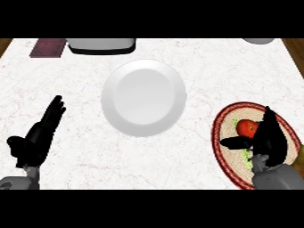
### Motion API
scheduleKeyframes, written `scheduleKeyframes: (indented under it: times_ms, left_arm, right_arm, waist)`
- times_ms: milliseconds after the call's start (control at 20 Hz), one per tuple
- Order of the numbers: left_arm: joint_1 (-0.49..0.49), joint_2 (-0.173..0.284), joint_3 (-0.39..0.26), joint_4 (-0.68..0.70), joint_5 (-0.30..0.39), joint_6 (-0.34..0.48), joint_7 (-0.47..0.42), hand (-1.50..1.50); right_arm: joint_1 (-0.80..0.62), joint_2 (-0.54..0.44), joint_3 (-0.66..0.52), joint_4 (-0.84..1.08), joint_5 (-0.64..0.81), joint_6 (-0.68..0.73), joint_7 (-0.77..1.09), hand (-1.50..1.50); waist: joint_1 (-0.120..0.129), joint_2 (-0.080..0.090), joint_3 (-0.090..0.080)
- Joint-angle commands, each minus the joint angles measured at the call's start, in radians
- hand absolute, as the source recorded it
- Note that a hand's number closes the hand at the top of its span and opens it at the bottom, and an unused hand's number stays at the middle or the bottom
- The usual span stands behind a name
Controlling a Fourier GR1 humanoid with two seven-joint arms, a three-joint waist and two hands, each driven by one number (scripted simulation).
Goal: Pick the tomato from the placemat and place it in the plate
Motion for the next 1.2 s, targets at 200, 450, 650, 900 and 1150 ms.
scheduleKeyframes:
  times_ms: [200, 450, 650, 900, 1150]
  left_arm:
    - [-0.021, -0.029, 0.015, 0.037, -0.025, -0.016, -0.021, 0.00]
    - [-0.027, -0.033, 0.020, 0.037, -0.041, -0.030, 0.003, 0.00]
    - [0.013, -0.021, 0.039, -0.075, -0.025, -0.050, 0.056, 0.00]
    - [-0.017, -0.058, 0.063, 0.006, -0.065, -0.051, 0.012, 0.00]
    - [-0.023, -0.061, 0.068, -0.015, -0.083, -0.044, 0.050, 0.00]
  right_arm:
    - [-0.011, 0.029, -0.066, 0.041, 0.033, 0.108, 0.101, -1.50]
    - [0.014, 0.026, -0.145, 0.156, -0.012, 0.092, -0.048, -1.50]
    - [-0.055, 0.089, -0.152, 0.285, -0.053, 0.111, -0.163, 1.50]
    - [-0.067, 0.125, -0.162, 0.331, 0.018, 0.064, -0.213, 1.50]
    - [-0.044, 0.125, -0.146, 0.303, 0.080, 0.027, -0.252, 1.50]
  waist:
    - [-0.001, 0.001, 0.000]
    - [0.000, 0.002, 0.001]
    - [0.009, 0.002, 0.001]
    - [0.004, 0.002, 0.001]
    - [0.004, 0.002, 0.001]
